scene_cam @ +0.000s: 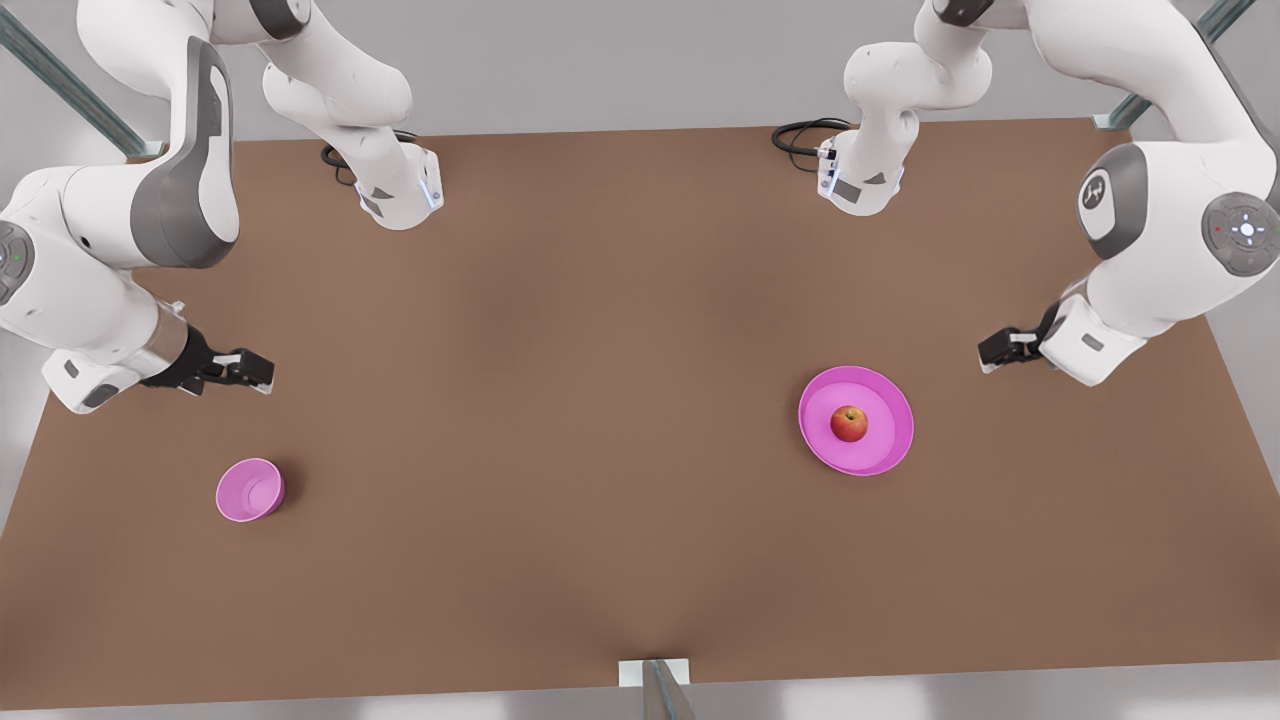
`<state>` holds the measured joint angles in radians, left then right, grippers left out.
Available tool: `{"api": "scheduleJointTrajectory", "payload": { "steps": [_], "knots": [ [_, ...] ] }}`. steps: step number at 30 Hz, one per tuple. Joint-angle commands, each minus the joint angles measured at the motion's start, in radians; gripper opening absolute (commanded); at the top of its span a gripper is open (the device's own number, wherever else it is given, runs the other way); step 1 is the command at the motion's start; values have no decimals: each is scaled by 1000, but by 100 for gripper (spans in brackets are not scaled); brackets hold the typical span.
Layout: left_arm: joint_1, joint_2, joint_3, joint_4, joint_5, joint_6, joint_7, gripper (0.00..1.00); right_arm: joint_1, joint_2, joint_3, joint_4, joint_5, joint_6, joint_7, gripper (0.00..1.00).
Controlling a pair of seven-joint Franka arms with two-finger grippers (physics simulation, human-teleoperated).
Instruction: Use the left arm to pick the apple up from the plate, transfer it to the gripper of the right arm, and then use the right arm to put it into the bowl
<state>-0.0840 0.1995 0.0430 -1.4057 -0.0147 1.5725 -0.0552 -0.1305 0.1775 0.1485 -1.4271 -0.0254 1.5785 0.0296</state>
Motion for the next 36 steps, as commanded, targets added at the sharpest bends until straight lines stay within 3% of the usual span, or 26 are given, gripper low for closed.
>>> {"api": "scheduleJointTrajectory", "payload": {
  "steps": [1, 7, 14, 16, 26, 36],
  "knots": [
    [0, 3, 0, 1, 7, 38, -8, 100, 0, -1, 0, 0, 1, 14, 12, 100],
    [-134, 136, -6, -18, -110, 167, -20, 100, 0, 0, 0, 0, -1, 14, 12, 100],
    [-217, 38, -8, -665, -106, 980, 80, 100, 0, -1, 0, 0, 1, 14, 10, 100],
    [-215, 38, -8, -745, -106, 1101, 107, 100, 0, -1, 0, 0, -1, 14, 10, 100],
    [-211, 133, -6, -840, -108, 1321, 120, 100, 0, 0, 0, 0, 1, 17, 6, 100],
    [-189, 153, -5, -872, -110, 1321, 130, 100, 0, 0, -1, 0, 1, 17, 6, 100]
  ]
}}
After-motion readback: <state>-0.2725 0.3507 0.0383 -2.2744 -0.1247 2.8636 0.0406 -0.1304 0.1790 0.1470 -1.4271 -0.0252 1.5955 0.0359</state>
